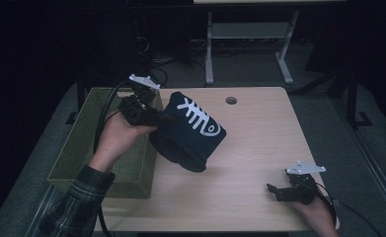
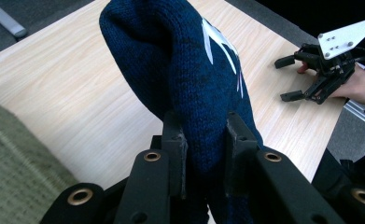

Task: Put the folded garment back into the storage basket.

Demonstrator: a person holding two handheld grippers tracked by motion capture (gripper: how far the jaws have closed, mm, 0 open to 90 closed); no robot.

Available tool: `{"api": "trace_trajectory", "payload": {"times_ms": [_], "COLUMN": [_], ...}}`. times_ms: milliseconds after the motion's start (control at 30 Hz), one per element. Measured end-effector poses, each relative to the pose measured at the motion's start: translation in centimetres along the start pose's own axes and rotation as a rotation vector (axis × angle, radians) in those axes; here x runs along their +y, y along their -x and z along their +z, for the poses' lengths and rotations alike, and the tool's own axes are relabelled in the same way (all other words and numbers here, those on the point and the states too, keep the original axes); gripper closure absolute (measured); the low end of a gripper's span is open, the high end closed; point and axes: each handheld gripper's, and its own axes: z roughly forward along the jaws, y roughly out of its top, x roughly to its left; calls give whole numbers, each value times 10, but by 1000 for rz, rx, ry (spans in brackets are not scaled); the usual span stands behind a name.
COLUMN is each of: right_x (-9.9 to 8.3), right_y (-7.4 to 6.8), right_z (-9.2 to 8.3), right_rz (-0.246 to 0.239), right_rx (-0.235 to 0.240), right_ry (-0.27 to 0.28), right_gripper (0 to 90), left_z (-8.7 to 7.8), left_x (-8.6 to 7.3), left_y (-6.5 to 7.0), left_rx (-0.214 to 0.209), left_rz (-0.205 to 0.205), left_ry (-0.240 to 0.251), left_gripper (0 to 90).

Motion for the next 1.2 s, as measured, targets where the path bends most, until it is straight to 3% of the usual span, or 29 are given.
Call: {"api": "trace_trajectory", "payload": {"times_ms": [533, 1033, 1200], "right_x": [0, 0, 0], "right_y": [0, 0, 0], "right_z": [0, 0, 0], "right_rz": [0, 0, 0], "right_rx": [-1, -1, 0], "right_ry": [0, 0, 0], "right_gripper": [82, 82, 82], "left_z": [-60, -111, -120], "left_x": [-4, -28, -41], "left_y": [-31, -54, -63], "left_rx": [51, 151, 172], "left_rz": [-94, -153, -187], "left_ry": [23, 59, 64], "left_gripper": [740, 741, 741]}}
